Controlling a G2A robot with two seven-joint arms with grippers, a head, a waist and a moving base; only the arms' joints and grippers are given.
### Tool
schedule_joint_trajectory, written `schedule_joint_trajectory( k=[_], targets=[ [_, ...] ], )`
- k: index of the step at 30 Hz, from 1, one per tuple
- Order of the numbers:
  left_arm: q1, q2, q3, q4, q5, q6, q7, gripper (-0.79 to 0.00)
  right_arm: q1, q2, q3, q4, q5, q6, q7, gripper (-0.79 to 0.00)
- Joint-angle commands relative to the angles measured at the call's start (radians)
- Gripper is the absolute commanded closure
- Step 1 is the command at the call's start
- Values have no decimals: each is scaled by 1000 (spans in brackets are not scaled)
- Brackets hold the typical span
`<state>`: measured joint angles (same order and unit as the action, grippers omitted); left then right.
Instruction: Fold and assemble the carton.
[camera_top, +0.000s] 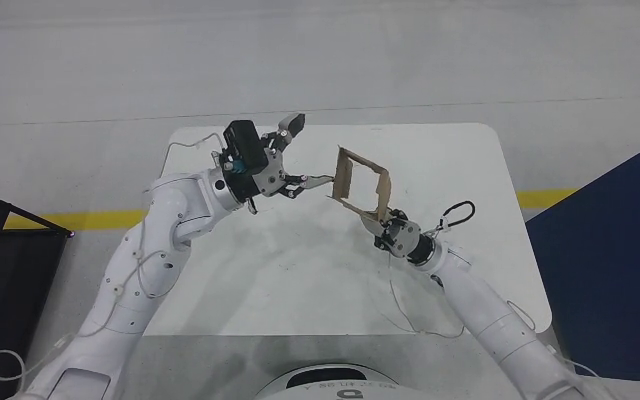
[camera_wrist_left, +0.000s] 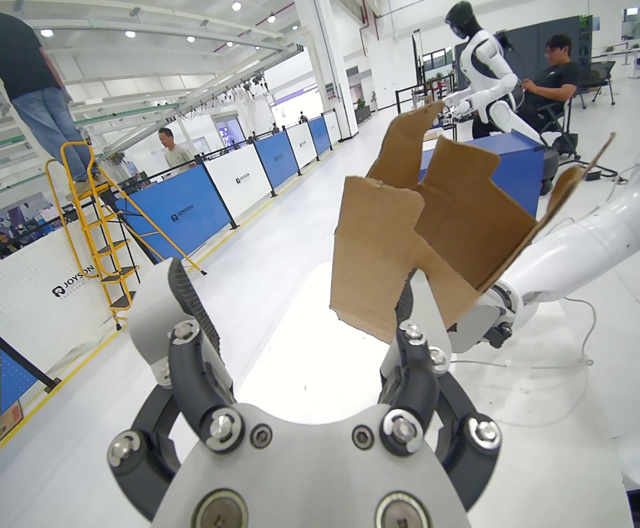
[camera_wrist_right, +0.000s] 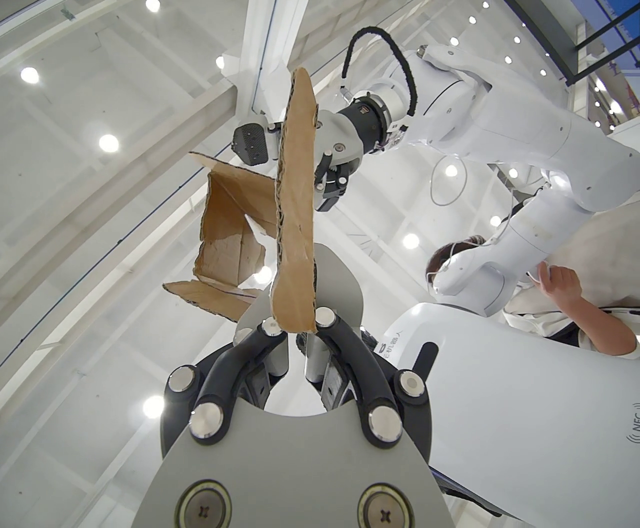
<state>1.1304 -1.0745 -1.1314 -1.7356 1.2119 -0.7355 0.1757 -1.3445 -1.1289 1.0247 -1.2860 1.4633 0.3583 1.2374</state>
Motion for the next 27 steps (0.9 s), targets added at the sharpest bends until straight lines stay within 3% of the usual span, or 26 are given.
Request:
schedule_joint_trajectory(
  k=[1,11,21,27],
  targets=[
    [2,-1,3,-3,0,0,-4,-785,-3,-1,1,-3,-10,-4,2,0],
    [-28,-3,-23,-7,45,65,-63,-785,-31,1,22,-23,-50,-6,32,0],
    [-132,-25,93,2,28,-12,-192,-785,-45,3,43,-17,-79,1,43,0],
    [-141,-27,108,22,-2,-76,-209,-785,-43,2,55,-3,-69,20,55,0]
  ],
)
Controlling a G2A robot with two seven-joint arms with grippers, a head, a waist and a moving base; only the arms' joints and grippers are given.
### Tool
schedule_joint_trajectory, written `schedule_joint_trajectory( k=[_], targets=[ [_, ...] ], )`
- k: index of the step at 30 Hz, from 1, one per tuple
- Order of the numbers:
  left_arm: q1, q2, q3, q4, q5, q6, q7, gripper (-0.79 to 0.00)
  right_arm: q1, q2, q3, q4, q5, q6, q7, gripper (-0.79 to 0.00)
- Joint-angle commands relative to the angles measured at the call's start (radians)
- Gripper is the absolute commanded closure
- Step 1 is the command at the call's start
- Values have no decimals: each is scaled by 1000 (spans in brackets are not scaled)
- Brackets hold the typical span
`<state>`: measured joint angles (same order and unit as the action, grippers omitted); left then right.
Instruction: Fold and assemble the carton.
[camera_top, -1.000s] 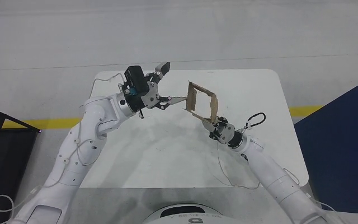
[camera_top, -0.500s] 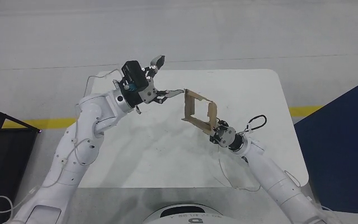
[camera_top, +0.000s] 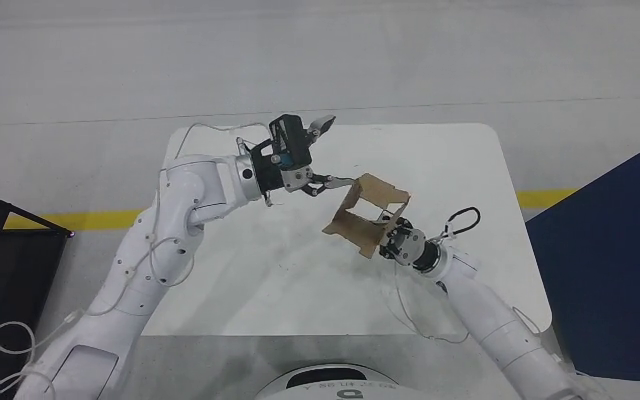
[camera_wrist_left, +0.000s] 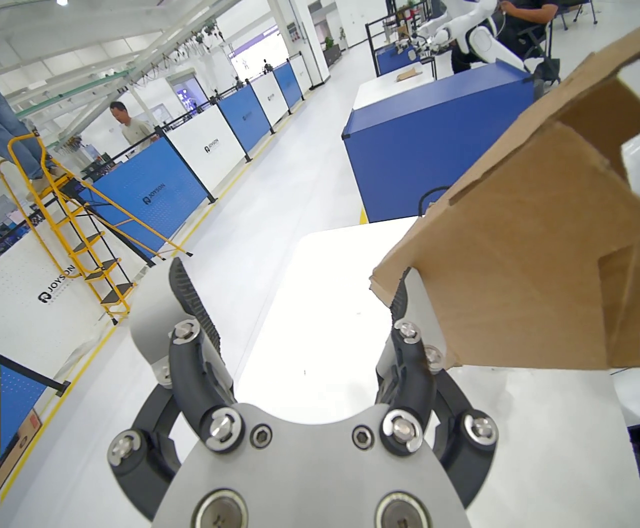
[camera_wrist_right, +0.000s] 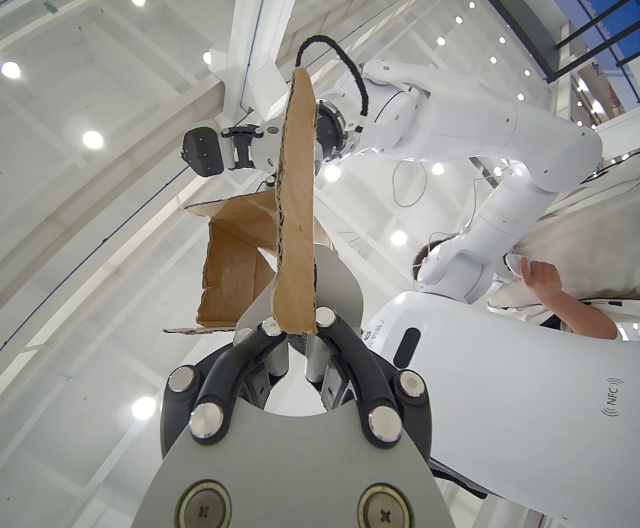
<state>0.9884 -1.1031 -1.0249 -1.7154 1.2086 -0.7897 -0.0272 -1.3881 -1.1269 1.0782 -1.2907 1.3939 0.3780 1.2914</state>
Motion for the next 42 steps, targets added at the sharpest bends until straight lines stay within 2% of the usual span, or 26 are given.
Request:
schedule_joint_trajectory(
  k=[1,4,7,15,22,26,32,39,42],
  targets=[
    [1,2,4,1,1,-45,-9,-785,2,-1,2,2,-1,2,1,0],
    [1,6,6,-5,6,-110,-7,-785,5,-2,3,2,-6,4,0,0],
    [6,9,0,-14,18,-137,6,-785,9,-4,5,-2,-11,4,-1,0],
    [31,14,-24,-45,45,-124,29,-785,9,-4,5,-2,-11,4,-1,0],
    [105,30,-121,-60,39,-88,110,-785,7,-5,8,-11,-3,1,-17,0],
    [149,38,-166,-70,43,-72,155,-785,-7,-7,22,-27,73,49,-37,0],
    [193,40,-183,-53,54,-40,197,-785,1,-24,24,-3,281,163,-130,0],
    [243,40,-184,-23,57,-17,279,-785,12,-37,19,11,330,178,-201,0],
    [251,37,-171,-19,54,-14,306,-785,15,-43,19,15,344,152,-251,0]
  ],
)
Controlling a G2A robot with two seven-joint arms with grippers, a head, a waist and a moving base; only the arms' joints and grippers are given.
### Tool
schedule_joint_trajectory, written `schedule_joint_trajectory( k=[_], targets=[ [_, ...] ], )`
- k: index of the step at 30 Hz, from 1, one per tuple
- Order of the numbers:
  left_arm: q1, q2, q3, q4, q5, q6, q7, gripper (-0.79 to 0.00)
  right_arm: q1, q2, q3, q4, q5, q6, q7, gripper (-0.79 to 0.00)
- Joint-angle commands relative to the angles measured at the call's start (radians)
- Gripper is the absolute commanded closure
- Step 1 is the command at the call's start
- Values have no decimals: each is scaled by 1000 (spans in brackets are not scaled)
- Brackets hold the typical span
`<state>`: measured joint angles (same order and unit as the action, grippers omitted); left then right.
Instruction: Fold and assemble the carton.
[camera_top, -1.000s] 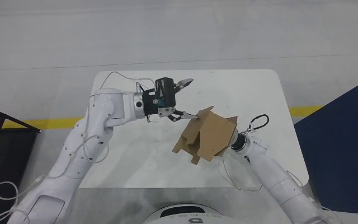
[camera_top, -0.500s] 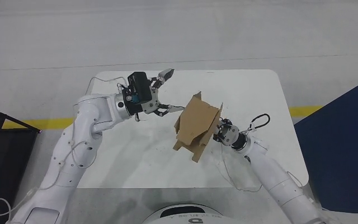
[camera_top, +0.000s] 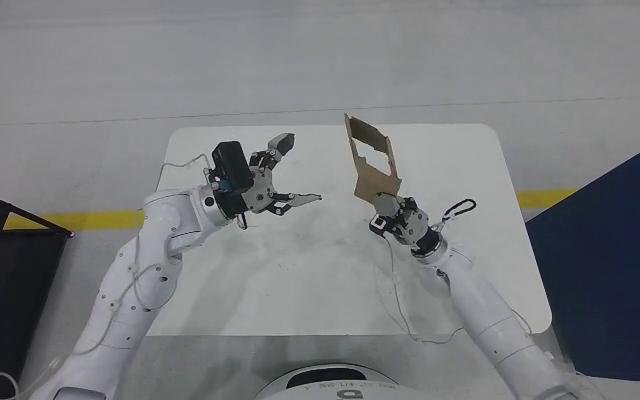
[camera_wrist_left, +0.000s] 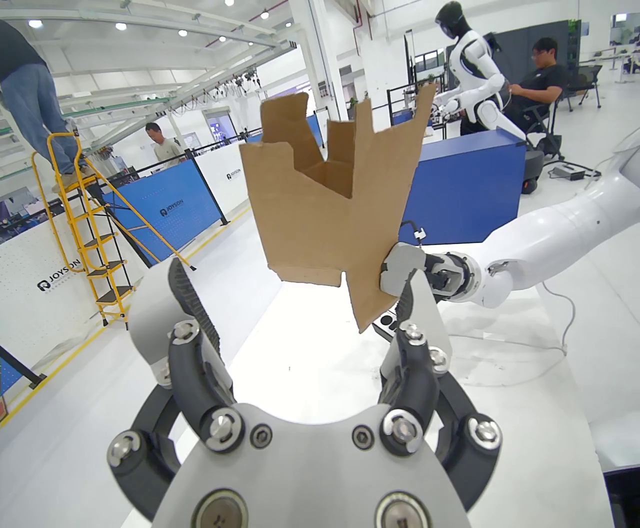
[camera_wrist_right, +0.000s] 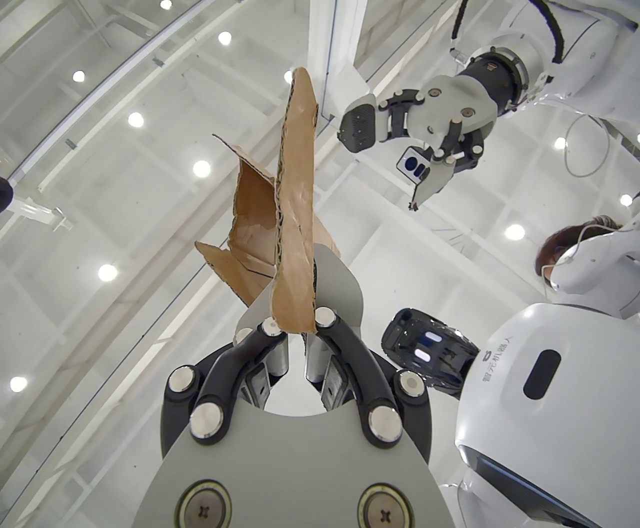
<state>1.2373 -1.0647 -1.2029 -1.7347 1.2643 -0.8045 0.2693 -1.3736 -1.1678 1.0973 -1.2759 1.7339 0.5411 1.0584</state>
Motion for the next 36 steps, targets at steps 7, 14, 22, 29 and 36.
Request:
schedule_joint_trajectory(
  k=[7,14,22,29,36],
  targets=[
    [7,-20,58,-26,-56,107,76,-785,3,-19,8,8,36,-133,-125,0],
    [-10,-50,123,-31,-169,255,105,-785,8,-32,12,19,60,-155,-118,0],
    [-94,-83,190,23,-317,302,15,-785,4,-41,22,21,6,-210,-86,0],
    [-136,-97,213,57,-325,326,-70,-785,-4,-48,31,27,-16,-226,-58,0],
    [-128,-98,209,54,-317,325,-62,-785,-4,-47,33,27,-28,-212,-47,0]
  ],
)
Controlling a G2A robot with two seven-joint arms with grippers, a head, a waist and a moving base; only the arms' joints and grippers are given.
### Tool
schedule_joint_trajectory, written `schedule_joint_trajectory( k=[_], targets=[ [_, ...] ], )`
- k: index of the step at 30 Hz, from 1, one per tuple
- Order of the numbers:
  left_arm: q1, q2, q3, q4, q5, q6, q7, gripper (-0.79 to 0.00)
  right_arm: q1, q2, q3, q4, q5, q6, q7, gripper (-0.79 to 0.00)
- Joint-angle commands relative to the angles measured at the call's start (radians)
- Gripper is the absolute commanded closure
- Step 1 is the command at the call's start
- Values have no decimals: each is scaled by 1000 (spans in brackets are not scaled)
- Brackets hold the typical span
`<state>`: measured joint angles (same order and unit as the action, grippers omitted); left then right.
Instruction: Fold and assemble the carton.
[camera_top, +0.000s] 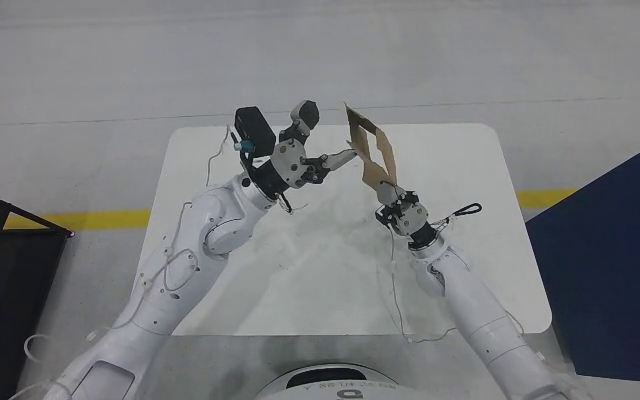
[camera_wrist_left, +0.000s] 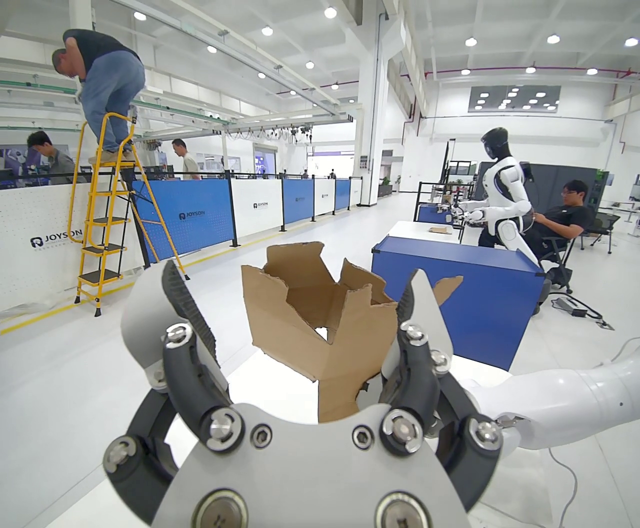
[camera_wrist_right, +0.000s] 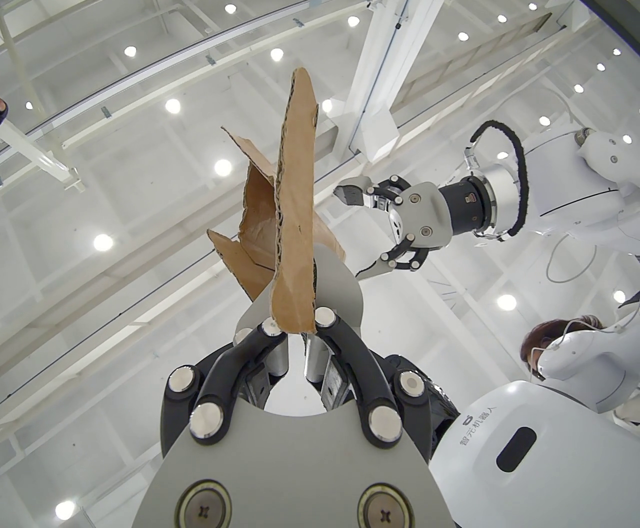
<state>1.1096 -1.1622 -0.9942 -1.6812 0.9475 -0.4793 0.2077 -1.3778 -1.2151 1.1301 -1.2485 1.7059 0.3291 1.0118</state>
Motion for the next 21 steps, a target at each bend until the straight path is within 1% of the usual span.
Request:
schedule_joint_trajectory(
  k=[1,4,6,7,8,11,13,15,16,18,21],
  targets=[
    [0,0,0,0,0,0,0,-785,0,0,0,0,0,0,0,0],
    [0,0,0,0,0,0,0,-785,0,0,0,0,0,0,0,0],
    [35,-3,14,0,2,36,-4,-785,0,0,0,0,0,0,0,0],
    [55,-7,25,7,-46,48,5,-785,-2,-1,3,-12,-1,-10,-5,0],
    [60,-12,28,23,-69,78,6,-785,-8,-1,6,-25,-7,-16,0,0],
    [51,-25,50,32,-98,131,7,-785,-22,1,8,-48,-47,-9,39,0],
    [44,-32,62,25,-116,144,-4,-785,-27,2,6,-53,-81,5,69,0],
    [43,-40,70,16,-188,127,-13,-785,-30,2,8,-49,-99,2,98,0],
    [39,-41,72,14,-208,113,-37,-785,-30,1,9,-47,-105,3,105,0],
    [30,-41,73,2,-230,71,-89,-785,-30,0,13,-39,-110,-5,103,0],
    [27,-40,59,-17,-253,32,-128,-785,-28,-3,19,-30,-97,-8,93,0]
  ],
)
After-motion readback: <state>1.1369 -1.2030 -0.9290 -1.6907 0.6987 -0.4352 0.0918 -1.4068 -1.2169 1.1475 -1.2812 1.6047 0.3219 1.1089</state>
